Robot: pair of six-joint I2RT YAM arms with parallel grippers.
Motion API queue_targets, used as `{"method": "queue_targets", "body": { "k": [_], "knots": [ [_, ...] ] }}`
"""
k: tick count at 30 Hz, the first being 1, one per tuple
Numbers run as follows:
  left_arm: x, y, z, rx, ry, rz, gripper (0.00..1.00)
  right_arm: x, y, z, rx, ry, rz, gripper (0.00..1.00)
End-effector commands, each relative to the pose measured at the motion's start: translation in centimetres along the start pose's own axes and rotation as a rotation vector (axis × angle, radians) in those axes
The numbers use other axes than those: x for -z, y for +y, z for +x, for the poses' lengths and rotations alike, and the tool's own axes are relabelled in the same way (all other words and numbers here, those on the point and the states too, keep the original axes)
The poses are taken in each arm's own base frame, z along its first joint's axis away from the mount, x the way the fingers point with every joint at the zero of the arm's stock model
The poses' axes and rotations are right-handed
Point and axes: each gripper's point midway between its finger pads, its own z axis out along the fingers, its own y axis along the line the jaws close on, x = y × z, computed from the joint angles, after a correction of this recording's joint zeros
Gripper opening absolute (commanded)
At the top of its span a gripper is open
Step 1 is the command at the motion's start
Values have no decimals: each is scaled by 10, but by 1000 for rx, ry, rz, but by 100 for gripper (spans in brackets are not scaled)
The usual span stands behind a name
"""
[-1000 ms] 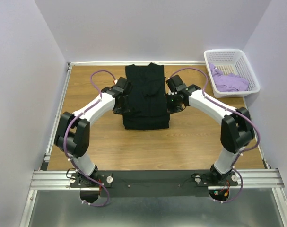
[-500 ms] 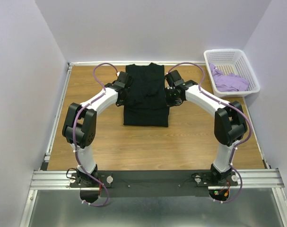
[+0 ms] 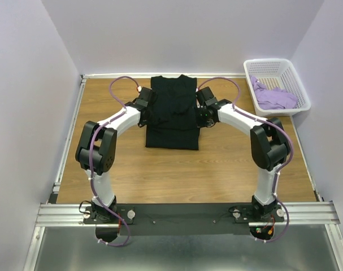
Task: Fold and stack the t-shirts
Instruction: Fold the tshirt
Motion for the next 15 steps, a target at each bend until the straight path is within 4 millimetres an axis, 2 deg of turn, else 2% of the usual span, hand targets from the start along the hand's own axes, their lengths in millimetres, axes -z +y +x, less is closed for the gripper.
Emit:
{"method": "queue_targets", "body": {
  "k": [1, 3, 4, 6, 7, 9, 10, 11, 12, 13, 14, 15],
  "knots": [
    [-11, 16, -5, 7, -41, -58, 4, -18, -14, 5, 18, -1, 49, 2],
    [-9, 15, -9, 8, -57, -51, 13, -20, -14, 4, 25, -4, 50, 9],
    [-7, 15, -11, 7, -63, -51, 24, -20, -14, 2, 33, -8, 47, 17],
    [-2, 15, -15, 11, -76, -50, 41, -19, -12, -2, 44, -13, 38, 25],
    [7, 16, -20, 21, -97, -51, 57, -14, -10, -6, 60, -25, 25, 28],
    [17, 17, -25, 33, -119, -48, 62, -4, -6, -16, 71, -55, 8, 38],
    [32, 18, -33, 59, -156, -49, 63, 5, -1, -23, 88, -77, -15, 42],
    [40, 19, -36, 73, -174, -51, 63, 10, 3, -27, 104, -89, -30, 52],
    [48, 19, -38, 85, -190, -48, 63, 14, 7, -30, 123, -101, -39, 57],
    [64, 20, -42, 106, -226, -40, 62, 19, 14, -32, 174, -116, -49, 61],
    [72, 16, -42, 126, -240, -24, 61, 20, 17, -32, 202, -120, -48, 67],
    [77, 8, -33, 126, -232, 2, 61, 21, 25, -31, 265, -124, -50, 70]
  ]
}}
